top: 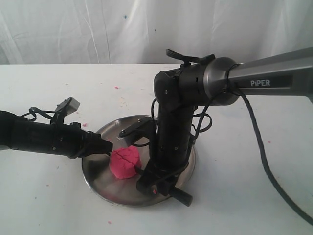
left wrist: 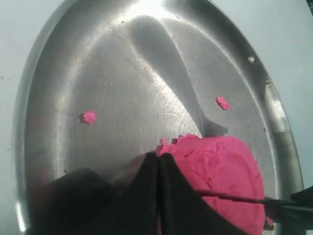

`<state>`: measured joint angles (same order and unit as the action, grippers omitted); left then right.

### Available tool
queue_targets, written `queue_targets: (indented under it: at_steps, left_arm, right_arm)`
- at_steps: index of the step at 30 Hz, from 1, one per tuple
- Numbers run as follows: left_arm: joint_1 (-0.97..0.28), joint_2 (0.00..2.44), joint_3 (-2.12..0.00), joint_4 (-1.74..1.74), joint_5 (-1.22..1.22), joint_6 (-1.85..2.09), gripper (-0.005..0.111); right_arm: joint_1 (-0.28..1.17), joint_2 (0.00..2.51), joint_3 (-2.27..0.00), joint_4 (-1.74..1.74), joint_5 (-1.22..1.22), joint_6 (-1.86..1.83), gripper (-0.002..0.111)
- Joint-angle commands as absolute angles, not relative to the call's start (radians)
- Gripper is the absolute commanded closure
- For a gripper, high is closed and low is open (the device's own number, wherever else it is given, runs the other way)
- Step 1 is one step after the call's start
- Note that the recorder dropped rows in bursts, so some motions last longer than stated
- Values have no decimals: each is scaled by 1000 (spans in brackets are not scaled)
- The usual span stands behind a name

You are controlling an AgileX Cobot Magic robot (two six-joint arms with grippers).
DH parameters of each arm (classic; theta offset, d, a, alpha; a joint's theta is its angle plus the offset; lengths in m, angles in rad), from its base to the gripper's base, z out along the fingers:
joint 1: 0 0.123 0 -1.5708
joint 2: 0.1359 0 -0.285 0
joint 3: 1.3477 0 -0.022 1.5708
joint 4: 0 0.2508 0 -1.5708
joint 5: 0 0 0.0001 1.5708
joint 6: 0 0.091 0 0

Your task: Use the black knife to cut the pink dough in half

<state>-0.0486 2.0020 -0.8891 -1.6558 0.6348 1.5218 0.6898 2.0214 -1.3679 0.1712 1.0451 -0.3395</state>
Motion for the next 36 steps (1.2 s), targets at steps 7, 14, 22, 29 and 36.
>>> queue_targets:
  at_steps: [7, 14, 22, 29, 36]
  left_arm:
    - [-75, 2059, -886, -1630, 630, 1522, 107]
    - [-73, 2022, -900, -1621, 621, 1518, 107]
    - [-73, 1955, -910, -1617, 641, 1499, 107]
    - [-71, 1908, -910, -1614, 621, 1495, 107]
    - [-71, 1872, -910, -1614, 621, 1491, 107]
  right_arm:
    - [691, 2027, -1385, 141, 1046, -309, 108]
    - [691, 1996, -1385, 115, 1077, -300, 108]
    - [691, 1958, -1385, 46, 1146, -261, 108]
    - [691, 1958, -1385, 55, 1156, -261, 108]
    - [691, 1958, -1383, 52, 1214, -253, 108]
